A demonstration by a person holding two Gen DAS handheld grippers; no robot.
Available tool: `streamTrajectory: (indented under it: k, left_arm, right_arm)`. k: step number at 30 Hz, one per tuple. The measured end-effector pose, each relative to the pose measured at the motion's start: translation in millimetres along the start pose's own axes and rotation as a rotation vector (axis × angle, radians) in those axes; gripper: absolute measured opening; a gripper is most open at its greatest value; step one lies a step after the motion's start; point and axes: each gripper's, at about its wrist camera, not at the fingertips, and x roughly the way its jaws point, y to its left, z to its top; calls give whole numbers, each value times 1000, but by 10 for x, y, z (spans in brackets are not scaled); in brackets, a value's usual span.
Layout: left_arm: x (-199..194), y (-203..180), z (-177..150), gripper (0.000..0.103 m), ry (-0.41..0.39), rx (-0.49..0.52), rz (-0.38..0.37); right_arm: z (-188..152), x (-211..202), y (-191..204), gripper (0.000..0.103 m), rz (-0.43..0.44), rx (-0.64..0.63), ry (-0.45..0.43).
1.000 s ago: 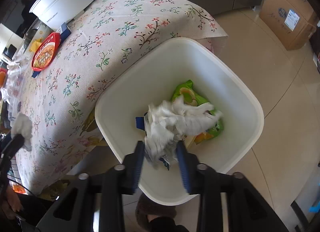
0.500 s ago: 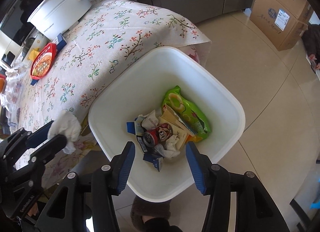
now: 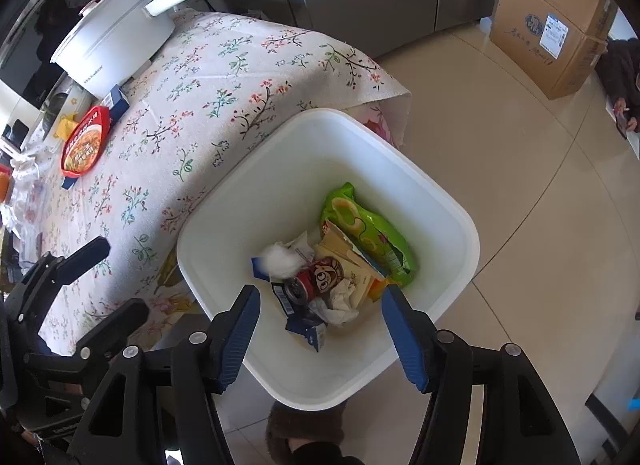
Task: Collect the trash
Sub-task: 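Carry the napkin and tissue ball over the white bin and open both grippers, then close the left gripper on the red noodle-cup lid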
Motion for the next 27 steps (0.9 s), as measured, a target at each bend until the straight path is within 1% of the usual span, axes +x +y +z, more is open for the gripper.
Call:
streamTrajectory:
  k: [1,4,8,12,15,18,22,24,26,27]
  left_arm:
    - [-43,55,-16,83,-1,-5,15]
    - [-187,259,-68,86,-10,-12,65]
    - [-405,643,-159,91,-24,-47,151]
    - [-587,1108,-245,94,-35,-106,234]
    - [-670,1484,-278,94,-35,-177,260]
    - [-733,1836,-274,94,-58,-234,266]
    - [-700,2225,-208,94,-83,-300,213]
    - [-663,2362,-151,93,-97,-315,177]
    - [-600,2476,-76,90,-101,-321,147]
    - [-560,2537,-32,87,-101,-323,132]
  right_arm:
    - [5,-9,17,66,1,0,-3]
    - [51,-53,109,68,5,-11,-20]
    - [131,-113,308,72,9,-36,-50]
    - [213,-121,530,76,19,-66,-66]
    - [271,-103,692,77,22,-87,-67]
    - [328,-62,849,77,23,-109,-64]
    - [427,7,1021,78,16,-133,-56]
    - [487,43,1115,78,16,-144,-52]
    - [560,72,1209,78,16,-154,-52]
    - [597,84,1261,78,16,-157,-54]
